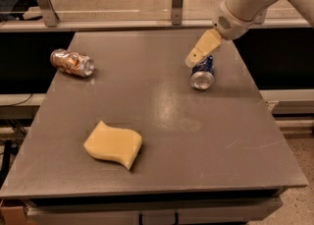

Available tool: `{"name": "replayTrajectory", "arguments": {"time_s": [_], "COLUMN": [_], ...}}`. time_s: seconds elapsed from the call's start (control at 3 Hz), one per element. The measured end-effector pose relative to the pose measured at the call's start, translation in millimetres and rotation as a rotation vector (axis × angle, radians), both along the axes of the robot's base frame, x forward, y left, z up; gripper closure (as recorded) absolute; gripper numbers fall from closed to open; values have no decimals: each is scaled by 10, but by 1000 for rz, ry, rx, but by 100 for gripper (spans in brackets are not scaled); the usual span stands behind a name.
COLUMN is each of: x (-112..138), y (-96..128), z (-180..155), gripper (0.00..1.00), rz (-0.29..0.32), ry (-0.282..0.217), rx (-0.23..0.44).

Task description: Place pepsi can upright

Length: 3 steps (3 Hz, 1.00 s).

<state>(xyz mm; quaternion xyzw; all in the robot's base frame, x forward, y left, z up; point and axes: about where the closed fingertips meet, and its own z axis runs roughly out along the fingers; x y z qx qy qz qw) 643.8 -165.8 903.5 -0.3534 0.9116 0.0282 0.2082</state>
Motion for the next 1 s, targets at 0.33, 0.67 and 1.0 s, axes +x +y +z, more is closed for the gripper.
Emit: {"name": "replayTrajectory", "arguments": {"time_s": [0.33, 0.67, 1.0], "x": [179, 260, 307], "y": [55, 104, 138], "z": [-188, -396, -571], "gripper": [0, 0, 18], "rz": [-166, -290, -375], "ry": [59, 112, 143], "rx": [5, -2, -17]}}
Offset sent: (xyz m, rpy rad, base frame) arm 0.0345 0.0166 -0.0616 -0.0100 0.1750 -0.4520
